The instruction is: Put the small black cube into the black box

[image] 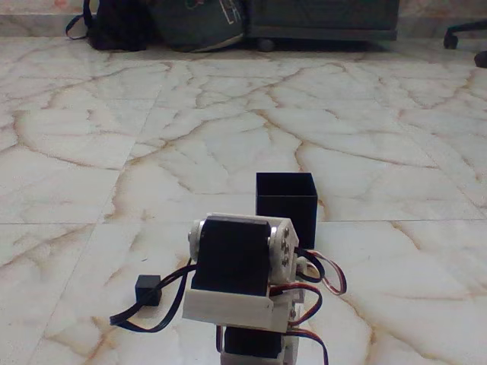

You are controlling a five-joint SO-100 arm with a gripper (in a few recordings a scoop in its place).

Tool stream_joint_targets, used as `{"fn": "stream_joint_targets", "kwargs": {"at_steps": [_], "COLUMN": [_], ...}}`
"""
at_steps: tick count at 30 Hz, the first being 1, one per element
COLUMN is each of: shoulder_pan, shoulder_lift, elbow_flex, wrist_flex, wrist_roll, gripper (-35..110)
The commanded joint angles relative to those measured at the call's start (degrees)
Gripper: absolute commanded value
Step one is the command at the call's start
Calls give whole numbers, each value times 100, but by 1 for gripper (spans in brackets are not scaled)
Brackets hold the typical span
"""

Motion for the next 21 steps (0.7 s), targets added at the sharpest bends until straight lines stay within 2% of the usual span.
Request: {"fn": "stream_joint_targets", "kwargs": {"at_steps": [1,7,8,17,21], "shoulder_pan": [0,0,-1301,-1318,-1468], "shoulder_lift": [0,0,-18,-9,44], "elbow_flex": [0,0,-9,-9,-88], "wrist_flex": [0,0,-62,-105,-475], "wrist_roll": [0,-9,-237,-360,62], "gripper": [4,4,1,1,2]}}
